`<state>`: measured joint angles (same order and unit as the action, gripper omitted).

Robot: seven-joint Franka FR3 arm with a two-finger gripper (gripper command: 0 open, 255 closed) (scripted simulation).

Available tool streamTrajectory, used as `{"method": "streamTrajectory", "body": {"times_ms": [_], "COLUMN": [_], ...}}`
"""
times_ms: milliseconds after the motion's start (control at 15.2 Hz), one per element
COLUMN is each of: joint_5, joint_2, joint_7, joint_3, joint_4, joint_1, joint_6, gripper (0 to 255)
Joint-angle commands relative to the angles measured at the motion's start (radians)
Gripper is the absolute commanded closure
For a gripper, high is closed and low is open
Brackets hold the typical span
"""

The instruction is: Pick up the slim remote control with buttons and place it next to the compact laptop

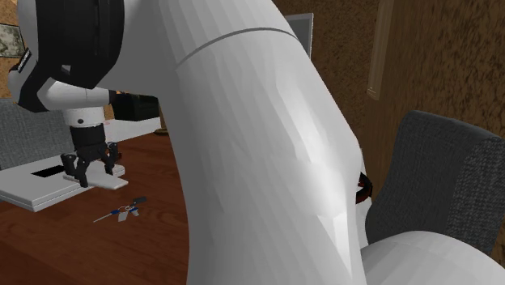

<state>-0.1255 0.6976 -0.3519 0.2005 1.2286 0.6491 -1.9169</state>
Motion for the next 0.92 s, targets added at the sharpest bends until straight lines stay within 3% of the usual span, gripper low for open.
{"method": "streamTrajectory", "body": {"times_ms": [0, 726, 792, 858], "joint_5": [-0.002, -0.004, -0.004, -0.004], "joint_2": [0.009, 0.019, 0.018, 0.016], "joint_7": [0.001, 0.002, 0.003, 0.003], "joint_3": [-0.001, -0.003, -0.002, -0.002], "joint_4": [0.011, 0.030, 0.033, 0.037], "joint_1": [0.000, 0.000, 0.000, -0.001], "joint_6": [-0.021, -0.050, -0.052, -0.054], "gripper": [255, 255, 0, 0]}}
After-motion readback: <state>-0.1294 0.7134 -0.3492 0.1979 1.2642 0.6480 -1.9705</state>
